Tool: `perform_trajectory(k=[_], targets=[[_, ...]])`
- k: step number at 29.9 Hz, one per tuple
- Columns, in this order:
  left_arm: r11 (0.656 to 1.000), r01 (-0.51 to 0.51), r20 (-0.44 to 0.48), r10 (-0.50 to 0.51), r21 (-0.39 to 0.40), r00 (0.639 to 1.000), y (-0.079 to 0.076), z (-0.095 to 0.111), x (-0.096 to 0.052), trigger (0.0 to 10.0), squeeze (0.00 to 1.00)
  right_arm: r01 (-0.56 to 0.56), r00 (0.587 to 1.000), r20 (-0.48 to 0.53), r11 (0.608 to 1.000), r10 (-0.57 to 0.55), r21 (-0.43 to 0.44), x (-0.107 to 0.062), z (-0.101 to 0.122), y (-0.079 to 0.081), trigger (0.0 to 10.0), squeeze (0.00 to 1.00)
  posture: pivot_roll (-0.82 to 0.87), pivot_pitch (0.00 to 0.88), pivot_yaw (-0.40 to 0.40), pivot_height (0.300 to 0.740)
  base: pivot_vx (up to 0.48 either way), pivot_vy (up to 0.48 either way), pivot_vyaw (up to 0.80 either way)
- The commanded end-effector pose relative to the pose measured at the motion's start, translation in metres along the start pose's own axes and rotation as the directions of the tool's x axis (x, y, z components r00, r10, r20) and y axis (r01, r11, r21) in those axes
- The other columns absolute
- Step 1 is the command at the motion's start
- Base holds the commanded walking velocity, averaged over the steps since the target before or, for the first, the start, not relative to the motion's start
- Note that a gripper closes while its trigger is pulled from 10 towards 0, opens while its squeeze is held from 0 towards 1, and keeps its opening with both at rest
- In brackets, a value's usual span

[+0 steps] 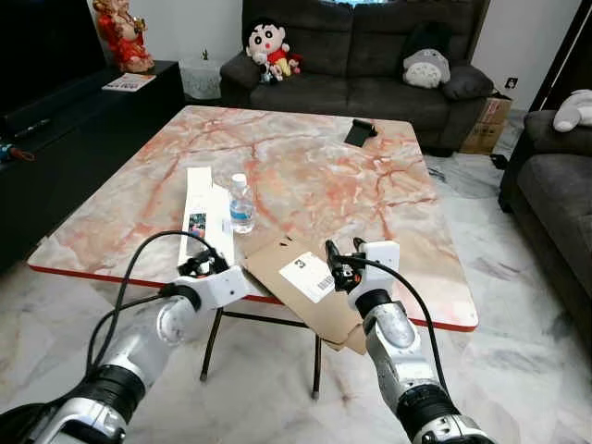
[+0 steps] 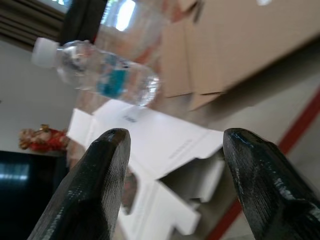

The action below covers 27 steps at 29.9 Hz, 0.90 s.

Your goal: Picking trash to rubbish bin

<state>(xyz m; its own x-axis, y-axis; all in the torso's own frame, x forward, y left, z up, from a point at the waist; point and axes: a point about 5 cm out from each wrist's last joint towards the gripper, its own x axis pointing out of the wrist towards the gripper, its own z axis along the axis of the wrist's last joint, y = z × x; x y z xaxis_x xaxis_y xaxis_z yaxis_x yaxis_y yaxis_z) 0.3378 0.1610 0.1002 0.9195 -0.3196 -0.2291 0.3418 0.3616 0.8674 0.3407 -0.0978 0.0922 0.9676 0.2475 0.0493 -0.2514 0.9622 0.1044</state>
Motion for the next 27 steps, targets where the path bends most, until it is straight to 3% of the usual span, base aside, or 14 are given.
perform_trajectory(k=[1, 7, 14, 27], targets=[[1.000, 0.019, -0.006, -0.019, -0.003, 1.000, -0.003, -0.002, -0.001, 10.0, 0.00, -0.002, 1.000, 0.004, 1.000, 0.002, -0.001, 0.002, 0.003, 0.000, 10.0, 0.00, 0.18, 0.000, -0.039, 0.740, 0.000, 0.000, 0.00], [0.996, 0.067, -0.083, -0.062, 0.053, 0.995, -0.004, -0.017, -0.006, 10.0, 0.00, 0.000, 1.000, 0.003, 1.000, 0.000, -0.001, 0.002, 0.003, 0.000, 10.0, 0.00, 0.18, 0.000, -0.039, 0.740, 0.000, 0.000, 0.00], [0.995, 0.030, -0.119, -0.019, 0.098, 0.993, 0.003, -0.021, -0.006, 10.0, 0.00, -0.005, 1.000, 0.002, 1.000, 0.005, -0.001, 0.003, 0.003, 0.001, 10.0, 0.00, 0.18, 0.000, -0.041, 0.740, 0.000, 0.000, 0.00], [0.993, 0.006, -0.156, 0.011, 0.114, 0.988, 0.007, -0.024, -0.005, 10.0, 0.00, -0.003, 1.000, 0.003, 1.000, 0.003, 0.001, 0.003, 0.003, 0.001, 10.0, 0.00, 0.18, 0.000, -0.041, 0.740, 0.000, 0.000, 0.00]])
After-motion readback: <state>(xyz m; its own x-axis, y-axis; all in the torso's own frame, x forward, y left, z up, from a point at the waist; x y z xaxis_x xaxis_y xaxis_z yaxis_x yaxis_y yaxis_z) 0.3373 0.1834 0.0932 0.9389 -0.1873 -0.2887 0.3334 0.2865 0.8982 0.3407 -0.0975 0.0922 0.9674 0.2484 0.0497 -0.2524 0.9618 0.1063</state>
